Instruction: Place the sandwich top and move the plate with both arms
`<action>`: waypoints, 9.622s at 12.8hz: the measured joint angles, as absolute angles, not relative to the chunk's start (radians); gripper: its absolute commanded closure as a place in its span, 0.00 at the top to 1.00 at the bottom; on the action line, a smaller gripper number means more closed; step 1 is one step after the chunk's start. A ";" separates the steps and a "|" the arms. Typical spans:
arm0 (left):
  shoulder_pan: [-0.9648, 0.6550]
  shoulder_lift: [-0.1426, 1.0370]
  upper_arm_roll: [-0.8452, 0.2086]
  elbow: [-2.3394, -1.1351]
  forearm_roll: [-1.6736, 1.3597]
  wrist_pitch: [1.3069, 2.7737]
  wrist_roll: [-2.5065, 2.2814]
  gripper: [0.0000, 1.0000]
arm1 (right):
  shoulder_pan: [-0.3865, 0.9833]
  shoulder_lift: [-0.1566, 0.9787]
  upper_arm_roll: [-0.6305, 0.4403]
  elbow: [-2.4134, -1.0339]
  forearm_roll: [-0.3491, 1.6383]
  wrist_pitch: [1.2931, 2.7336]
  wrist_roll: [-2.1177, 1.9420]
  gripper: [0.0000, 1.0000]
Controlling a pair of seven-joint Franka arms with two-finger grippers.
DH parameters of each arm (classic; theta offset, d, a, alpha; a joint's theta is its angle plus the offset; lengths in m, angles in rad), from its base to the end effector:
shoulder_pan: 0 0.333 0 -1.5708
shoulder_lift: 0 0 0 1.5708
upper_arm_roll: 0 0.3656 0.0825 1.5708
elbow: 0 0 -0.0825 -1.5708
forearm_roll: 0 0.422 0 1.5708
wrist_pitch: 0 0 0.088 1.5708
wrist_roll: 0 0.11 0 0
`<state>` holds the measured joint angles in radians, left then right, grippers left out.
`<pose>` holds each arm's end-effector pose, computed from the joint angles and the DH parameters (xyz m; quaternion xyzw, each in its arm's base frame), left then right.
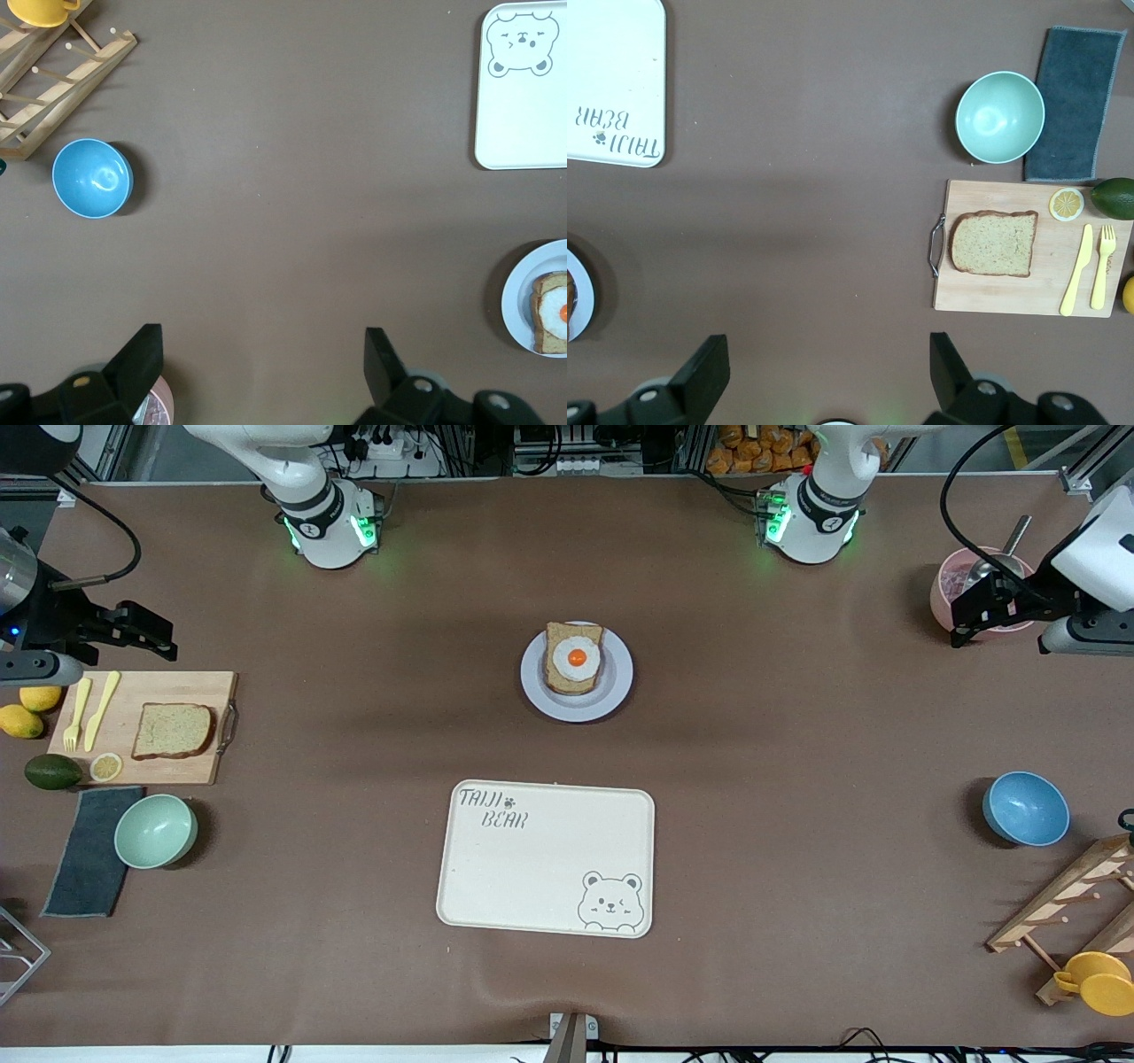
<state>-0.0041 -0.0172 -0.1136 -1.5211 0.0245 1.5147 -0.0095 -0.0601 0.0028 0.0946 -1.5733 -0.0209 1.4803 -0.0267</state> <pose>0.5772 -0.0661 0.7014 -0.9985 0.0533 -0.0062 0.0128 0.5828 0.0176 0.6607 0.9983 0.0301 -0.0478 0.0105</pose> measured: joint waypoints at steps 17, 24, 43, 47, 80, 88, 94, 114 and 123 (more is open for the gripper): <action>0.004 -0.017 -0.111 -1.493 -0.025 1.505 -0.009 1.00 | -0.087 0.036 0.018 -1.686 -0.021 1.531 -0.031 1.00; 0.010 -0.003 -0.107 -1.499 -0.025 1.520 -0.009 1.00 | -0.092 0.050 -0.139 -1.919 -0.021 1.776 -0.171 1.00; 0.009 -0.001 -0.112 -1.499 -0.025 1.523 -0.009 1.00 | -0.227 0.442 -0.360 -1.982 0.246 2.222 -0.918 0.79; 0.009 -0.001 -0.112 -1.499 -0.025 1.523 -0.009 1.00 | -0.241 0.492 -0.360 -1.983 0.310 2.234 -0.958 0.61; 0.009 -0.001 -0.112 -1.499 -0.025 1.523 -0.009 1.00 | -0.152 0.499 -0.204 -1.665 0.427 1.630 -0.573 0.00; 0.010 -0.001 -0.112 -1.501 -0.025 1.523 -0.009 1.00 | -0.138 0.424 0.206 -1.665 0.424 1.648 -0.136 0.00; 0.009 -0.001 -0.112 -1.501 -0.025 1.523 -0.009 1.00 | -0.092 0.427 0.399 -1.719 0.392 1.841 0.039 0.00; 0.010 0.000 -0.112 -1.505 -0.025 1.523 -0.009 1.00 | 0.339 0.438 0.454 -2.036 0.349 2.341 0.434 0.44; 0.010 0.002 -0.112 -1.509 -0.025 1.523 -0.009 1.00 | 0.307 0.438 0.447 -1.971 0.349 2.336 0.623 0.77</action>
